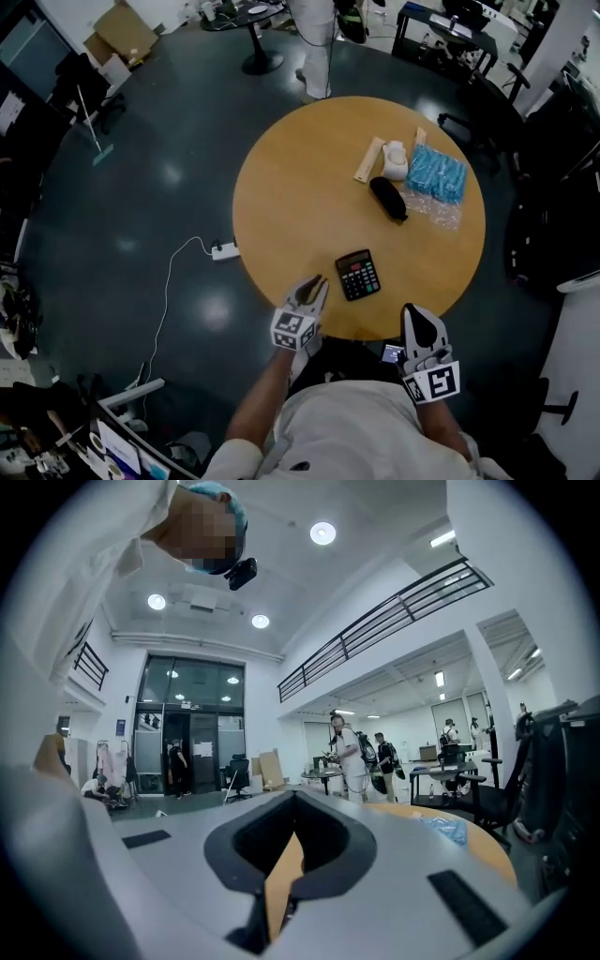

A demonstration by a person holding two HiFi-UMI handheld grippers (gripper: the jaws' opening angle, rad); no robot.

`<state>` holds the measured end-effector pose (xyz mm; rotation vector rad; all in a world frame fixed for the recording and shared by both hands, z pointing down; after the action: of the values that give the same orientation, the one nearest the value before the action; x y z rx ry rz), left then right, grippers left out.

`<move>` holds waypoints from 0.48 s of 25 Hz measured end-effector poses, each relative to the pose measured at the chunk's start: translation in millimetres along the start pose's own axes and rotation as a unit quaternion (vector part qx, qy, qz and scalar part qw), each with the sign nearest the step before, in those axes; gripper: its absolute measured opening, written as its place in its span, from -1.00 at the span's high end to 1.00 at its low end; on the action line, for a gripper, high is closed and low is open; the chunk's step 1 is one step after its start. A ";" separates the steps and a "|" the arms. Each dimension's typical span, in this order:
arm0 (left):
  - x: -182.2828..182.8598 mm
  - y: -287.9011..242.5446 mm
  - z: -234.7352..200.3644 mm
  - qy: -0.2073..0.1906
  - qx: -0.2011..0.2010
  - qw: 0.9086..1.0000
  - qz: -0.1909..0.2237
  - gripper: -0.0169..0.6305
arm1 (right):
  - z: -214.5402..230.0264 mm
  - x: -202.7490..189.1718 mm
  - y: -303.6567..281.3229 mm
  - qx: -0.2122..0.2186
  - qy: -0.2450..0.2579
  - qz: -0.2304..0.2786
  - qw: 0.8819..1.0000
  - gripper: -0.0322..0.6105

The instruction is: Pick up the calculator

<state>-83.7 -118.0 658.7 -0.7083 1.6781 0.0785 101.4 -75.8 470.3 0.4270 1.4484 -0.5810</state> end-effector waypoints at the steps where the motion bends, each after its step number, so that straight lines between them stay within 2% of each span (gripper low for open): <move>1: -9.6 -11.4 -5.9 0.004 -0.009 1.000 -0.017 0.67 | 0.8 -1.9 -2.1 0.005 0.000 -0.004 1.000 0.86; 2: -19.1 -22.9 -11.9 0.010 -0.018 0.999 -0.036 0.56 | 2.0 -3.8 -4.6 0.010 0.001 -0.009 1.000 0.86; 4: -39.4 -46.5 -22.8 0.029 -0.039 0.996 -0.077 0.53 | 5.9 -8.5 -10.4 0.019 0.002 -0.016 1.000 0.86; 7: -71.6 -76.5 -32.8 0.072 -0.068 0.986 -0.136 0.50 | 13.4 -18.4 -15.4 0.021 -0.003 -0.026 0.999 0.86; 12: -101.2 -109.5 -38.4 0.099 -0.087 0.973 -0.190 0.42 | 23.4 -34.6 -15.4 0.010 -0.018 -0.049 0.999 0.86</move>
<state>-57.4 -181.9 796.3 -1.1930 1.7076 -0.1211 109.9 -98.2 507.8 0.3611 1.4350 -0.6794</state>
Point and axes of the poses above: the fingertips, and each gripper's own axes: y backward along the fingers, z to its right, x out of its top, the point moved 1 cm from there along y, backward along the fingers
